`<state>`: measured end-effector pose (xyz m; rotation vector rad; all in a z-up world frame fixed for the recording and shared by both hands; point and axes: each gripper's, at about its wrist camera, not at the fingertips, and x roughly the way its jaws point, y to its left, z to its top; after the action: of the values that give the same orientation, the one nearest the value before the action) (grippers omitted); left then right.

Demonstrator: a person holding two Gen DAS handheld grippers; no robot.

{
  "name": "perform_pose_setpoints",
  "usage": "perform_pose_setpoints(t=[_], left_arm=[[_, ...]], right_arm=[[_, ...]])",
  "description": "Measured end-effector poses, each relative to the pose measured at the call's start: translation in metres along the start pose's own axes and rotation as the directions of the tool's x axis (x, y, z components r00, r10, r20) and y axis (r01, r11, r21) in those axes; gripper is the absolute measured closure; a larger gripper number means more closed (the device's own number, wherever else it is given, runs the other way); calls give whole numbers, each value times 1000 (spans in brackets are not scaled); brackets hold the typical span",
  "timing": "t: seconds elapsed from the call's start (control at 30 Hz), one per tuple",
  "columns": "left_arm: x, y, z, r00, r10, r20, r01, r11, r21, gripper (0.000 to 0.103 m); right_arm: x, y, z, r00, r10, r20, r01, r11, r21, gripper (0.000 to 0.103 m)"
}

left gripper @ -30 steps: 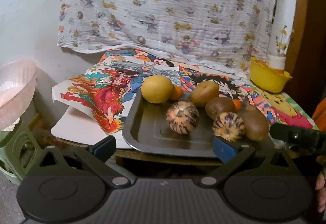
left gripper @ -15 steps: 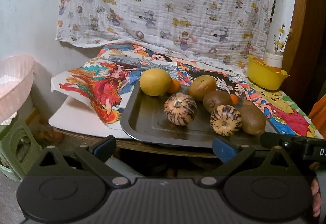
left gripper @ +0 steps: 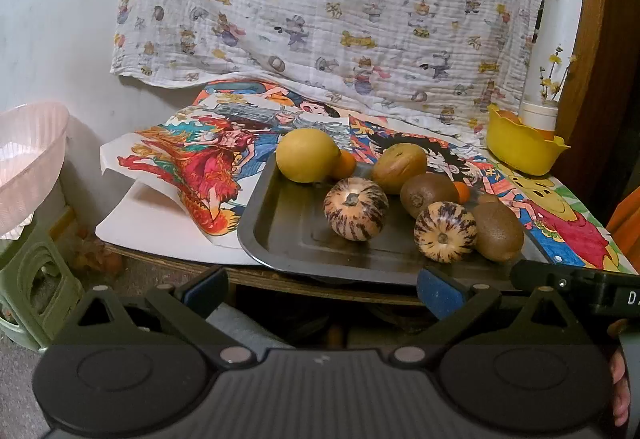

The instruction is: Organize fruits

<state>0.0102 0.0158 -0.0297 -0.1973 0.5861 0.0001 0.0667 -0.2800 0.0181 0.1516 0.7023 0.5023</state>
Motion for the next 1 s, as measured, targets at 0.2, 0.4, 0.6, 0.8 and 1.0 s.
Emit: perform_pose_setpoints(t=[0.2,0.4,0.6,0.8,1.0], left_arm=[[0,0,0,1000,0,1,0,1000,-1,0],[0,0,-1,1000,-1,-1,1,1000,-8,0],[0,0,-1,1000,-1,-1,1,1000,-11,0],[0,-1,-1,1000,-3,-4,3,1000,-10,0],[0,-2,-1,1000,-2,-4,2,1000,-10,0]], right_arm=[[0,0,0,1000,0,0,0,1000,0,1],[0,1,0,1000,0,0,0,1000,-1,1],[0,1,0,1000,-1,-1,1,1000,-2,1],[0,0,0,1000,-2,-1,2,1000,-3,1],[0,1,0,1000,-2,-1,2,1000,-3,1]])
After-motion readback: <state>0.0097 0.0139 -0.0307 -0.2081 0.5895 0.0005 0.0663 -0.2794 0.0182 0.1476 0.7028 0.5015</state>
